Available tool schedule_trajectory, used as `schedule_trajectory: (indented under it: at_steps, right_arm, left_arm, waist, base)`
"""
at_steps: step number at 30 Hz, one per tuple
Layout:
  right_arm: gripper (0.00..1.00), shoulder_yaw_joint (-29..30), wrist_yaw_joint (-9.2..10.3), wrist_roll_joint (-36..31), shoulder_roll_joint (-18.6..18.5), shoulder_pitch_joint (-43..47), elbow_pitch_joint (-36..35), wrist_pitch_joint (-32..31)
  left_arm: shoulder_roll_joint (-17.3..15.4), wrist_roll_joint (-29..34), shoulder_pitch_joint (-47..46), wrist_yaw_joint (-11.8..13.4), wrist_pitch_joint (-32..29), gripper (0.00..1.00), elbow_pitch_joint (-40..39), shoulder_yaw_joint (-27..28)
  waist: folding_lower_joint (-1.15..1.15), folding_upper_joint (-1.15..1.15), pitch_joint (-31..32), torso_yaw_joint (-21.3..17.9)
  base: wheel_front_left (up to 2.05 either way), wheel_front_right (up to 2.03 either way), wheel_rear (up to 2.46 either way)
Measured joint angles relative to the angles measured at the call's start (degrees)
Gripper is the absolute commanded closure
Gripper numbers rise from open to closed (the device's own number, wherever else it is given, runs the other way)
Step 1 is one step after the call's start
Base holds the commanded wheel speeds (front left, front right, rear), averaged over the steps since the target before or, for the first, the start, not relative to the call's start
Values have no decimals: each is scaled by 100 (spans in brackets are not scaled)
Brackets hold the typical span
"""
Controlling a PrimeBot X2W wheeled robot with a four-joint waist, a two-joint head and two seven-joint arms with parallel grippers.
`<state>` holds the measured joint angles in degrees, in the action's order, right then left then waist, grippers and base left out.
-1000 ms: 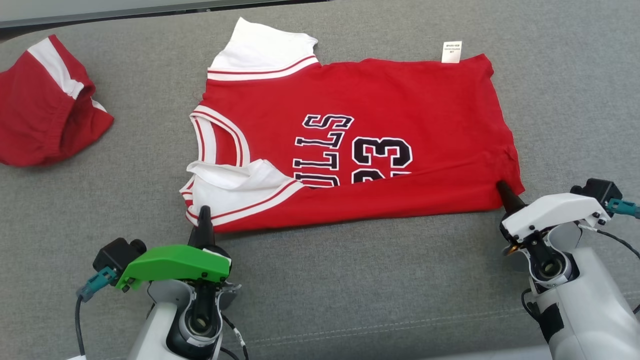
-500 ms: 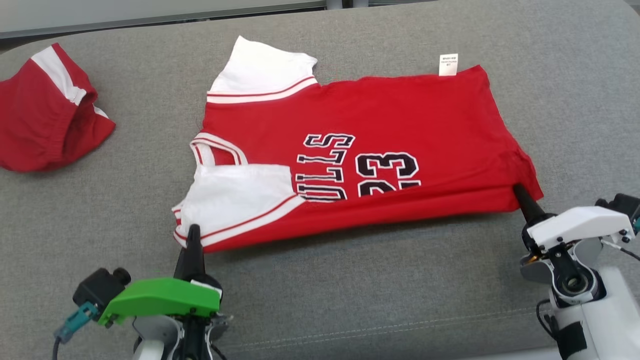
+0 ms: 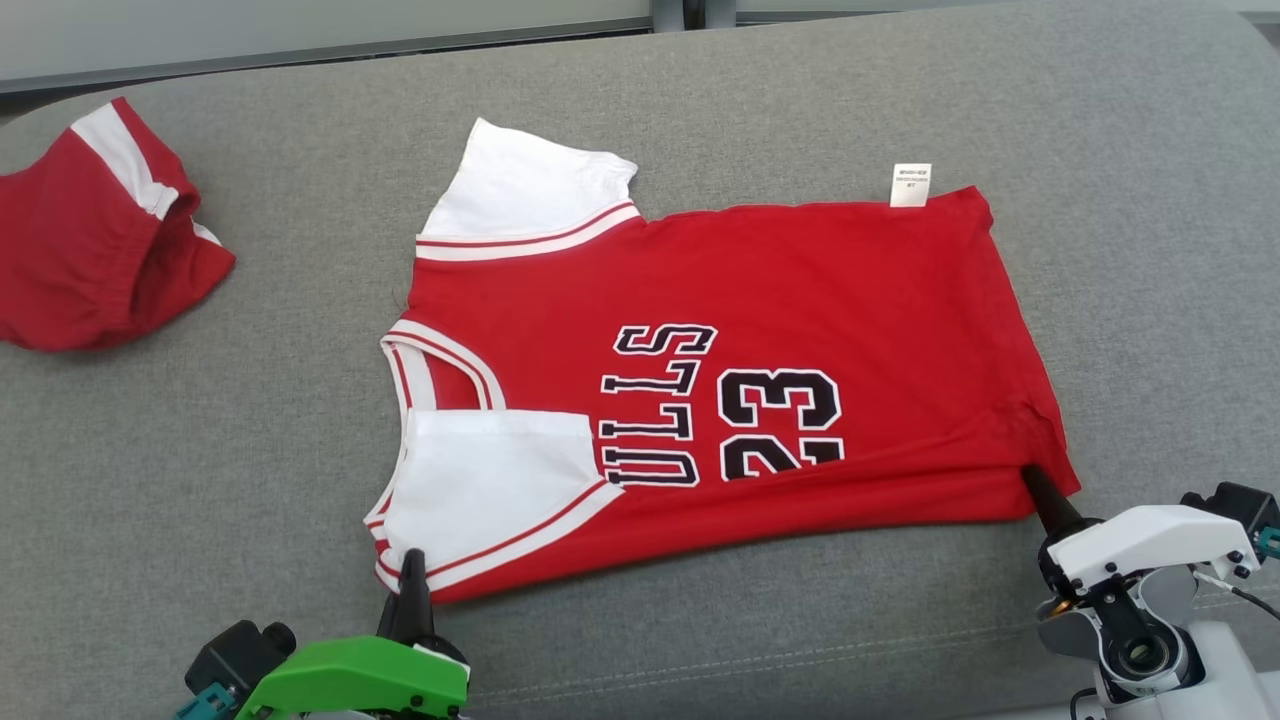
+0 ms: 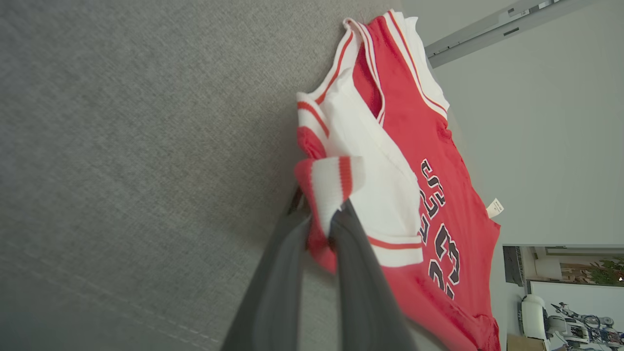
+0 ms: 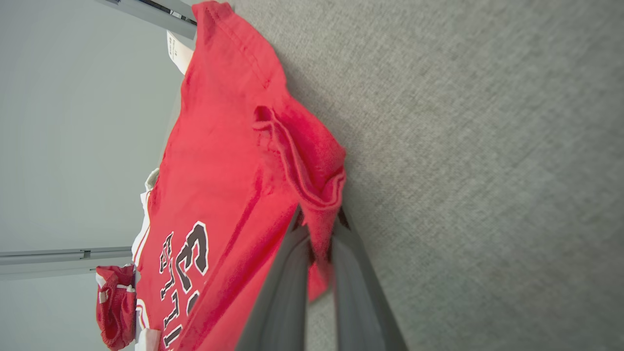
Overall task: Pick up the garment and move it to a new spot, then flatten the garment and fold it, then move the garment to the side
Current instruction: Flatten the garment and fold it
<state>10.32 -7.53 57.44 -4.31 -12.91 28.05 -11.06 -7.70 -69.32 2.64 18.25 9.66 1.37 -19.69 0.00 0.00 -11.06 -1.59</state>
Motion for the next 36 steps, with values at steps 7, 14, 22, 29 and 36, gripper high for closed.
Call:
schedule_trajectory:
  at_steps: [7, 14, 22, 29, 36]
  right_arm:
    - [0, -30, 0, -307, 9, -3, 130, -19]
    - [0, 170, 4, -364, -179, 236, -90, -46]
    - [0, 397, 5, -442, -245, 309, -667, -226]
    - [0, 159, 5, -671, -369, -70, -1418, -662]
    - [0, -178, 5, -887, -435, -611, -1884, -996]
  left_arm:
    - [-71, 89, -1, 122, -87, 0, 155, -93]
    - [-378, 253, 12, 177, -134, 0, -1, -102]
    - [-938, 646, -544, 203, -376, 0, -264, -118]
    - [-1737, 1212, -2058, 14, -1384, 0, -83, -541]
    - [-2404, 1402, -3709, -509, -2672, 0, 356, -835]
  waist:
    - [0, 0, 99, -70]
    - [0, 0, 179, -78]
    - [0, 0, 175, -179]
    - [0, 0, -5, -322]
    - [0, 0, -319, -490]
  base:
    - [0, 0, 0]
    - [0, 0, 0]
    - [0, 0, 0]
    - [0, 0, 0]
    - [0, 0, 0]
